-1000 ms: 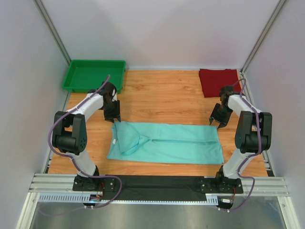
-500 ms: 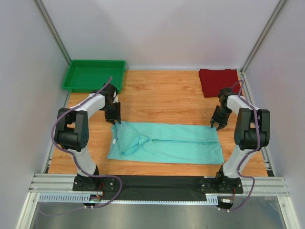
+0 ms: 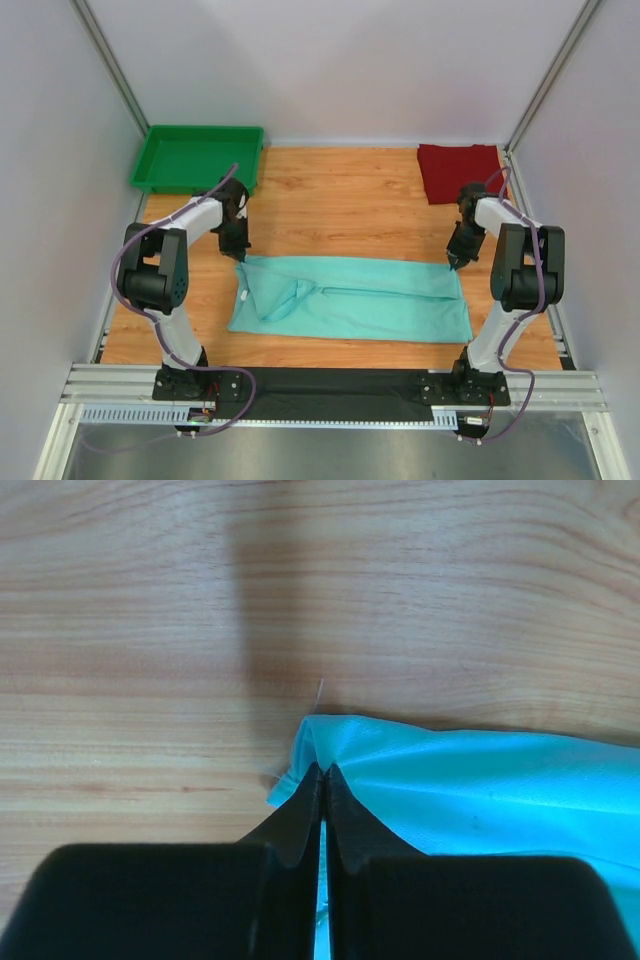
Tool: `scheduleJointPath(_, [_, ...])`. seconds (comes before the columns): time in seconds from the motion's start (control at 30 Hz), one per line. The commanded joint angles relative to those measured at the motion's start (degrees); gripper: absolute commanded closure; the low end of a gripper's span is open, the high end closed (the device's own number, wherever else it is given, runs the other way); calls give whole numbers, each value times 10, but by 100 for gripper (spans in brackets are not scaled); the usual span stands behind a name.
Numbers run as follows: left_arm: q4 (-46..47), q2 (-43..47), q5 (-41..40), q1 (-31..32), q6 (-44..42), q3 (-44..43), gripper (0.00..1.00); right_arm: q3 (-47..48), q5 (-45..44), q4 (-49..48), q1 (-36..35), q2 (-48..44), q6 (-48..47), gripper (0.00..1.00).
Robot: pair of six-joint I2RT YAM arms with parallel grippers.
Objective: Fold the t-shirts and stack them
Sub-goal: Fold the tshirt
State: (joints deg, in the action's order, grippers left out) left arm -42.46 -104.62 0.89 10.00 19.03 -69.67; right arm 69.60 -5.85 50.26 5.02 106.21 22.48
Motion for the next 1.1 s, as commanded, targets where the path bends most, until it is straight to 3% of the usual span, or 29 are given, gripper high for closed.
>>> scheduleJointPath(0.0, [-5,-1,-31,-3,-5,-2,96,19,-22,-7,3,10,5,92])
scheduleJointPath(0.03, [-10,11,-31,-2,-5,-5,75,24,-21,3,1,1,5,76])
scheduleJointPath(0.1, [-21,33,-32,-2,-2,-8,49,26,-25,14,-2,-18,-1,64])
scheduleJointPath(0.13, [-27,58,-32,-2,-1,-10,31,29,-29,20,-5,-29,-8,58])
scheduleJointPath(0.2, [-50,99,-24,1,-2,-19,17,36,-31,38,-13,-71,-15,55])
scheduleJointPath(0.23, [-57,114,-21,4,-2,-20,16,38,-35,43,-31,-86,-23,52])
scheduleJointPath(0.3, [-78,163,-12,19,-4,-19,17,45,-23,43,-53,-126,-33,50])
scheduleJointPath(0.33, [-81,183,9,26,-4,-14,23,47,2,34,-99,-137,-42,48])
scheduleJointPath(0.4, [-51,245,108,49,-2,35,27,48,41,18,-142,-154,-52,47])
scheduleJointPath(0.43, [-32,264,149,58,11,59,30,44,105,3,-183,-155,-57,45])
scheduleJointPath(0.57, [94,325,267,86,105,222,36,52,285,-105,-269,-108,-19,45])
scheduleJointPath(0.67, [189,360,298,86,168,309,44,98,368,-159,-324,-39,39,51])
scheduleJointPath(0.7, [197,360,295,86,175,317,49,110,378,-168,-336,-24,50,53])
scheduleJointPath(0.87, [170,362,249,86,174,299,63,208,449,-166,-381,97,108,84])
scheduleJointPath(0.93, [160,382,231,86,178,290,64,223,479,-160,-392,132,135,89])
scheduleJointPath(1.07, [120,383,203,85,169,263,63,208,490,-161,-412,147,143,89])
